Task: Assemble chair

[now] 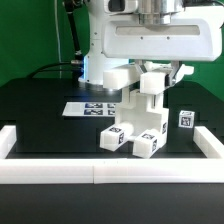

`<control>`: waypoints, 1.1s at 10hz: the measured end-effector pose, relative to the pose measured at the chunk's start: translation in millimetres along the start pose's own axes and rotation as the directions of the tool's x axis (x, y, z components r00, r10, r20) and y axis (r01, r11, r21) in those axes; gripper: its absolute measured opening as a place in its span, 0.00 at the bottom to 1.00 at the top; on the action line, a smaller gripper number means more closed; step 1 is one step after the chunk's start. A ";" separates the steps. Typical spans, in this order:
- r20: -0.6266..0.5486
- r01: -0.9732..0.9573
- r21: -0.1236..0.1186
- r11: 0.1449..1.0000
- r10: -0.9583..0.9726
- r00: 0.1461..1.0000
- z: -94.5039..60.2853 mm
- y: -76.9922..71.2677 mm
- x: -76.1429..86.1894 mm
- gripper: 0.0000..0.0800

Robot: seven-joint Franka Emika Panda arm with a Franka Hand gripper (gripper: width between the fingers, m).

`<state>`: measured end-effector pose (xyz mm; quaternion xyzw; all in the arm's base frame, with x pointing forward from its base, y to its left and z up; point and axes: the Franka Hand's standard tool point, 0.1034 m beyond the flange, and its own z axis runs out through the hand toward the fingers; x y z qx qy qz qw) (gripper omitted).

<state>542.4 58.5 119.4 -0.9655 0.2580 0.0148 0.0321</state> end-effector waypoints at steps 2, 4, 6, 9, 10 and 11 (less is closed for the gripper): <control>0.000 -0.005 0.000 1.000 0.005 1.000 -0.3 0.2 0.1 0.36; -0.001 -0.055 -0.002 0.999 0.055 0.999 -1.1 4.1 2.6 0.36; 0.001 -0.073 -0.002 0.997 0.073 0.997 0.2 4.5 2.6 0.36; 0.000 -0.069 -0.002 0.998 0.069 0.998 0.0 4.2 2.6 0.36; 0.000 -0.069 -0.002 0.998 0.069 0.998 0.2 4.2 2.6 0.36; 0.000 -0.067 -0.002 0.998 0.067 0.998 0.2 4.2 2.7 0.36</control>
Offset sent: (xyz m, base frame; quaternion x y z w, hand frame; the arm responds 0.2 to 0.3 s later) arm -0.0021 -0.0174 0.0062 -0.0191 -0.0028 0.0974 0.9951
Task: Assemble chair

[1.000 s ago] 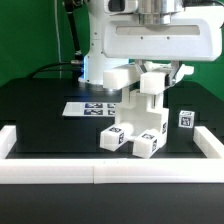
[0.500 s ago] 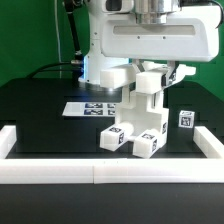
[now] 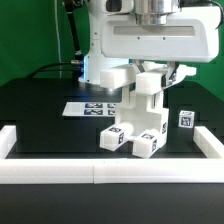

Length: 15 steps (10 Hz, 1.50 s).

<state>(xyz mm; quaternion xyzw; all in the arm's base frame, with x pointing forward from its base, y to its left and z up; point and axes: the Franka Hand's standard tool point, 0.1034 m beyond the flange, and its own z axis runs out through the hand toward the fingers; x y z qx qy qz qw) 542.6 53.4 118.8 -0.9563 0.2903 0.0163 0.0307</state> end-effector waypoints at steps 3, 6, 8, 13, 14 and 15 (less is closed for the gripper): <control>0.007 0.005 -0.008 1.000 -0.005 1.000 6.2 1.8 -1.7 0.36; 0.009 0.010 -0.009 1.000 -0.010 1.000 6.7 0.0 -5.5 0.36; 0.014 0.021 -0.017 1.000 -0.020 1.000 13.8 3.3 -5.2 0.36; 0.013 0.061 -0.034 0.998 -0.061 0.998 37.2 6.3 -3.7 0.36; 0.010 0.063 -0.036 0.997 -0.063 0.998 42.1 6.5 -3.7 0.36; 0.002 0.067 -0.034 0.997 -0.067 0.998 45.1 6.1 -2.2 0.36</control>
Offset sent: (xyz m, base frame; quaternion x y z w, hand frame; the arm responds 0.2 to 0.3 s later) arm -0.0086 0.0086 -0.0028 0.0094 -0.0073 0.0177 0.9998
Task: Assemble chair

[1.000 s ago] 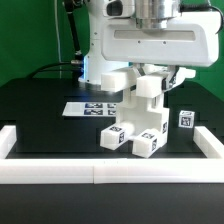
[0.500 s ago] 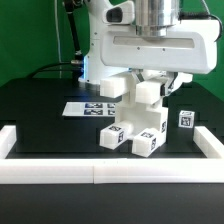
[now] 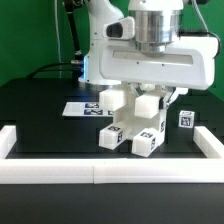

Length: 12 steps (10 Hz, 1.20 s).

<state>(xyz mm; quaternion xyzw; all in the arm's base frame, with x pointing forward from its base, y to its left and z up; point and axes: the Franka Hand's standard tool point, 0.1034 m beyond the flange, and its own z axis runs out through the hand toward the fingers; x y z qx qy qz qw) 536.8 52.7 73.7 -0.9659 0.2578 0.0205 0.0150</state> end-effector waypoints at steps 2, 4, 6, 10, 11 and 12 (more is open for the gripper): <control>-0.011 0.015 0.004 1.000 -0.015 1.000 0.0 -0.9 2.3 0.36; -0.022 0.024 0.008 1.000 -0.024 0.999 -0.4 -2.0 5.2 0.36; -0.024 0.030 0.009 0.999 -0.030 0.999 -1.0 -2.5 8.0 0.36; -0.024 0.031 0.009 0.999 -0.030 0.999 -0.6 -2.5 7.9 0.70; -0.024 0.031 0.009 0.999 -0.030 0.999 -0.6 -2.5 7.9 0.79; -0.024 0.031 0.008 0.999 -0.030 0.999 -0.6 -2.5 7.9 0.81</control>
Offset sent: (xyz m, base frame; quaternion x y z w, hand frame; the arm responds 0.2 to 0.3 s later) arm 0.0067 0.0002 -0.0122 0.0044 0.0024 -0.0175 0.9998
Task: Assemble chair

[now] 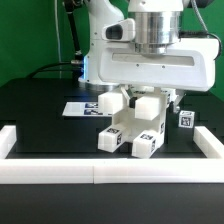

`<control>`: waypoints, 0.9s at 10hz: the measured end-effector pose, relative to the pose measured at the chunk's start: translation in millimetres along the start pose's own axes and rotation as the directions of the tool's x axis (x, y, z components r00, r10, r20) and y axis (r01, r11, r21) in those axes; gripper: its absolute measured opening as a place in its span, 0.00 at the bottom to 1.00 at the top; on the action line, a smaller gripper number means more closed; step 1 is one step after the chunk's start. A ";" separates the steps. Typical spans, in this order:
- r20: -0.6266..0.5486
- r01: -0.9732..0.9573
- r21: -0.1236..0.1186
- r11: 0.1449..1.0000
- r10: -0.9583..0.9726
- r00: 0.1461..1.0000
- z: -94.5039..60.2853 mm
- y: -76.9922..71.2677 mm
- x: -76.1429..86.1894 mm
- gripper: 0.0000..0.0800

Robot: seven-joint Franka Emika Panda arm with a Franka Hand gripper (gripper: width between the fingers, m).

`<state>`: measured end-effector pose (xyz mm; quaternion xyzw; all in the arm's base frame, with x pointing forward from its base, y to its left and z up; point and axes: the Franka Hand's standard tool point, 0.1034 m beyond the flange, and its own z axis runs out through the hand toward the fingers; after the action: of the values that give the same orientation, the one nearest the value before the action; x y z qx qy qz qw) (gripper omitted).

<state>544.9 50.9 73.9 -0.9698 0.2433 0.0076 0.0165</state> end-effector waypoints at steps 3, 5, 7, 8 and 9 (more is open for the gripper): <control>-0.002 0.019 0.004 1.000 -0.019 1.000 -6.9 0.9 2.3 0.81; 0.004 0.022 0.020 1.000 -0.022 1.000 -29.6 -4.0 -1.6 0.81; 0.012 0.021 0.035 0.999 -0.022 1.000 -51.9 -8.7 -10.0 0.81; 0.020 -0.008 0.041 0.999 0.007 1.000 -61.1 -13.4 -18.8 0.81; 0.025 -0.047 0.047 0.998 0.046 0.999 -68.0 -20.4 -34.9 0.81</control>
Offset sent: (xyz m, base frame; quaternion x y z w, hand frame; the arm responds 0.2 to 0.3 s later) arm -0.0083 -0.0007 0.0328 0.0054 -0.0221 0.0002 0.9997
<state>524.2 83.0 143.2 -0.9630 0.2658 0.0138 0.0420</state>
